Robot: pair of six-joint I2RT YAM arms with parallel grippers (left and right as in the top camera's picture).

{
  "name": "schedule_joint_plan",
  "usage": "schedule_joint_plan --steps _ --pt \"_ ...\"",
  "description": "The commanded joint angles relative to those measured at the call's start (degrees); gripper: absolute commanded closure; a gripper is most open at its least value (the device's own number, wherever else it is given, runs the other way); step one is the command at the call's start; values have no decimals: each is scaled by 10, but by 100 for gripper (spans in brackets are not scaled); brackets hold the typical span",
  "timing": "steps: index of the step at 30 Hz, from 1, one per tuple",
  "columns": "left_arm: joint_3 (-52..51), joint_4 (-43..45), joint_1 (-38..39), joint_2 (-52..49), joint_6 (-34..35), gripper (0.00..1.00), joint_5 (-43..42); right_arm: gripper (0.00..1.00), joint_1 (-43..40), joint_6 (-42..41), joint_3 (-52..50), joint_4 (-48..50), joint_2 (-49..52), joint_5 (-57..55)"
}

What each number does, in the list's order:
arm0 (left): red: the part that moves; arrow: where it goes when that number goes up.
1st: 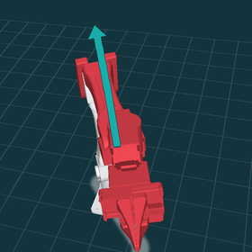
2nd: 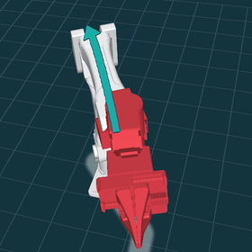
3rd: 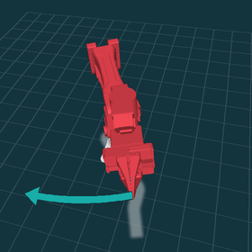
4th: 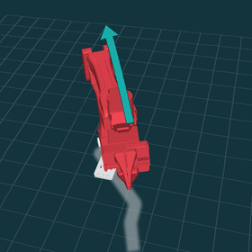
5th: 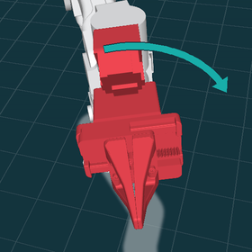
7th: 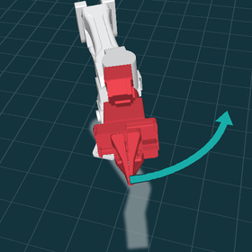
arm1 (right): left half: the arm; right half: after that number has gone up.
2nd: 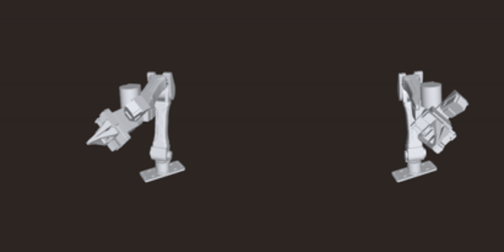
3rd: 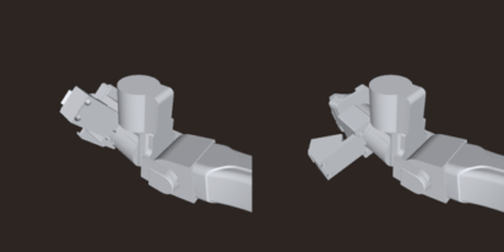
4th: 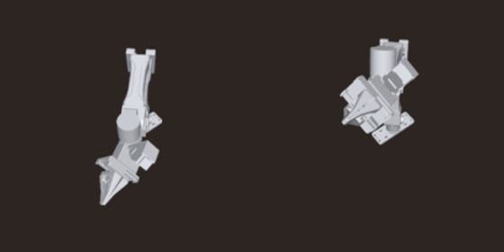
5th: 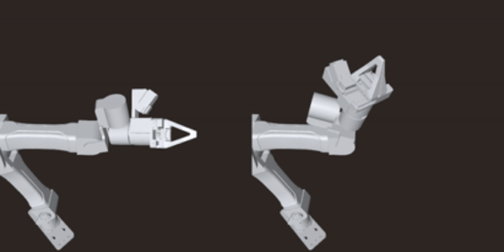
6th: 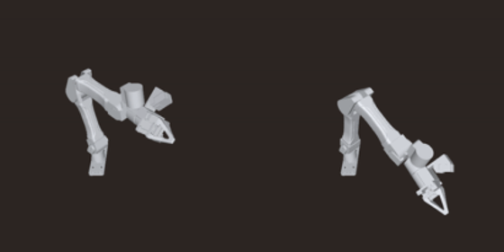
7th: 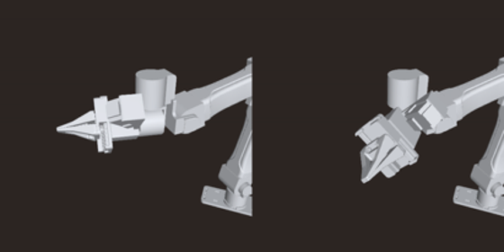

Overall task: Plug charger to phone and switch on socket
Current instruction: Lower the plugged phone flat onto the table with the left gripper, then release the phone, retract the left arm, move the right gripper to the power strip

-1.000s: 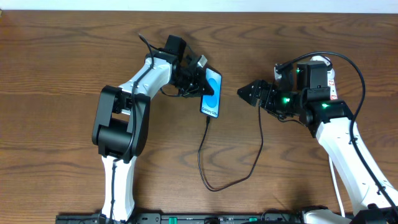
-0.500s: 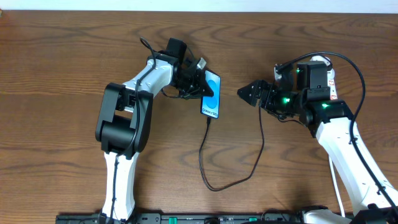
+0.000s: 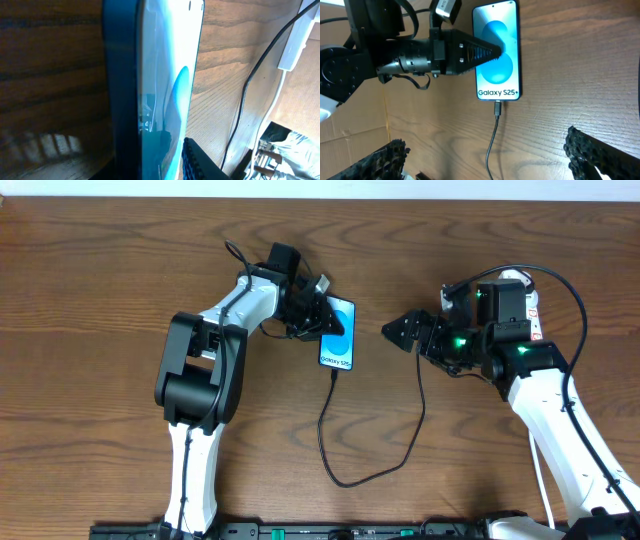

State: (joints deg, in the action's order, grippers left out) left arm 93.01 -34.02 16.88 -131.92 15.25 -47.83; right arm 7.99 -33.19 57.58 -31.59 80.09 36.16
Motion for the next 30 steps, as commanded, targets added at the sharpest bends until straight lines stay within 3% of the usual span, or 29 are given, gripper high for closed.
schedule_joint_plan --steps 1,3,8,16,17,21,30 --pt "-2 -6 -1 -9 1 59 40 1 -1 12 3 -6 -2 -2" --pt "-2 -7 -1 -9 1 44 51 1 -1 12 3 -10 -2 -2" --pt "-2 -25 -1 -9 1 33 95 1 -1 12 3 -12 -2 -2" --pt "-2 -47 -2 -9 1 31 145 1 -1 12 3 -26 -2 -3" --pt "-2 -47 -2 -9 1 22 147 1 -1 16 3 -28 -2 -3" --pt "-2 -56 -2 -9 1 15 183 1 -1 33 3 -42 -2 -9" --pt "-1 -82 -2 -4 1 13 238 1 -1 49 3 -91 -2 -71"
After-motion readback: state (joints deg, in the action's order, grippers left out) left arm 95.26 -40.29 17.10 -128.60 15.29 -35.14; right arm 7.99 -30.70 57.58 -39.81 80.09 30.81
